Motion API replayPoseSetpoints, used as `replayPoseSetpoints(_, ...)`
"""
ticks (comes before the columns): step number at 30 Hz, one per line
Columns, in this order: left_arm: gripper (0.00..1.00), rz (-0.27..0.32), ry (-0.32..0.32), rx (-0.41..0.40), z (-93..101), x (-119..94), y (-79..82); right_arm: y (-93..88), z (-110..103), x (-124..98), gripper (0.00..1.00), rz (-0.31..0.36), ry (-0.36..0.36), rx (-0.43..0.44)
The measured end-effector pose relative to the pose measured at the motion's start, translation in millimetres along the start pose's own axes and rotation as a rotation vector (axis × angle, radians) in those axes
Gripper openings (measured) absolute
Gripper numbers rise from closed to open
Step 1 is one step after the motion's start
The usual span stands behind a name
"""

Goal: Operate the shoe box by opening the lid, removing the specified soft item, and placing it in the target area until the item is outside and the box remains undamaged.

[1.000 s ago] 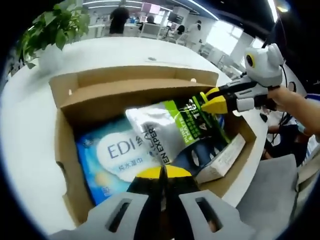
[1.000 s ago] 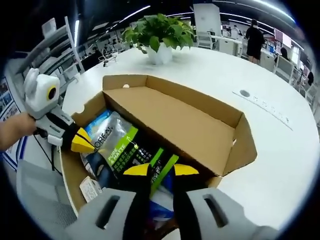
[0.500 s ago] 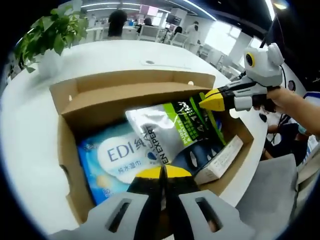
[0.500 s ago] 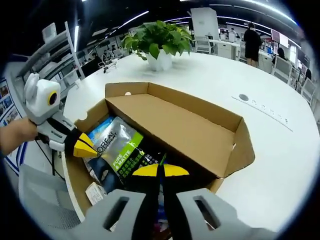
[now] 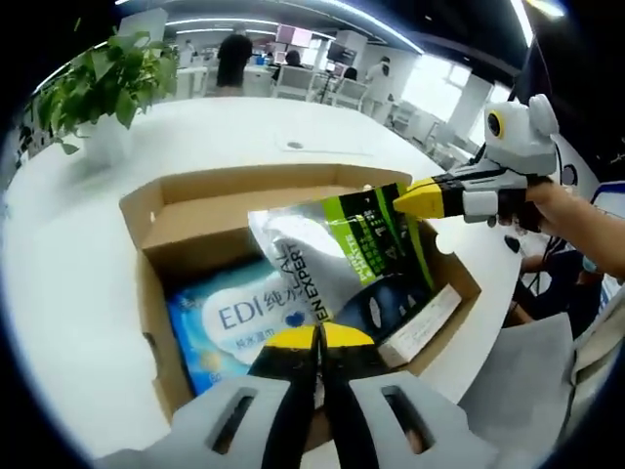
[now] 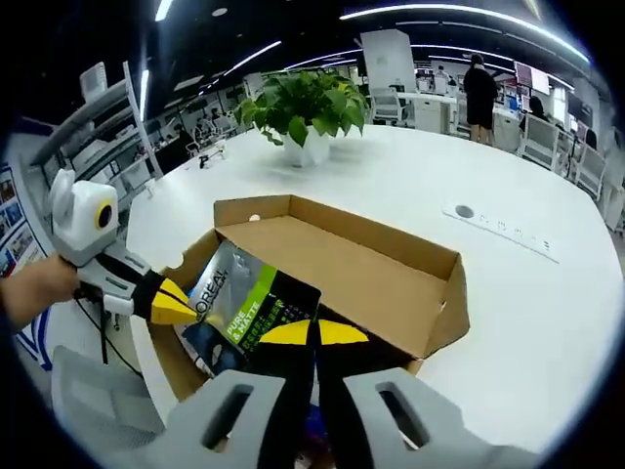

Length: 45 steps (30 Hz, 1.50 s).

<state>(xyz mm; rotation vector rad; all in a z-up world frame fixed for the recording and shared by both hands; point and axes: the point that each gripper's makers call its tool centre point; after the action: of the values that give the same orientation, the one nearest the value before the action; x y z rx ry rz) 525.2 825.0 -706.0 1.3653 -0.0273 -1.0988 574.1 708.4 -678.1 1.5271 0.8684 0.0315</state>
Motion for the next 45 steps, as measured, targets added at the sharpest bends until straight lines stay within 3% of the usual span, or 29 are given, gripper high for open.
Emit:
replayPoseSetpoints(10,0.0,0.041,0.014,0.038,26.5,-15,27.2,27.9,2,-31,0.0,0.063,-0.003,0.001)
replayPoseSetpoints(20,0.0,0.063,0.016,0.058,55.1,-15,48.5,34.4,18,-63,0.0,0.075,-0.008,-0.008)
replayPoseSetpoints(34,0.0,0.066,-0.017,0.095,98.1,19,70.1,36.0,66,-100,0.0,0.087,-0.052,0.01)
replayPoseSetpoints(45,0.0,0.065,-0.03,0.095,116.5,44,70.8,24.3,95,-111,0.0,0.078,-0.073,0.025)
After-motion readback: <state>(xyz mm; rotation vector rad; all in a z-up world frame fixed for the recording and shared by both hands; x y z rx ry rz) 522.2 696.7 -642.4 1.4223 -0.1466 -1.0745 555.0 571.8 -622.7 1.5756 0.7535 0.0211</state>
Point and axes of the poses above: the point that each gripper's makers call its tool centre point, and the gripper's own axes: x roughly forward along the fingers, z roughly to its right, y roughly out of its top, and after that the axes turned 9 degrees about z, right-handed
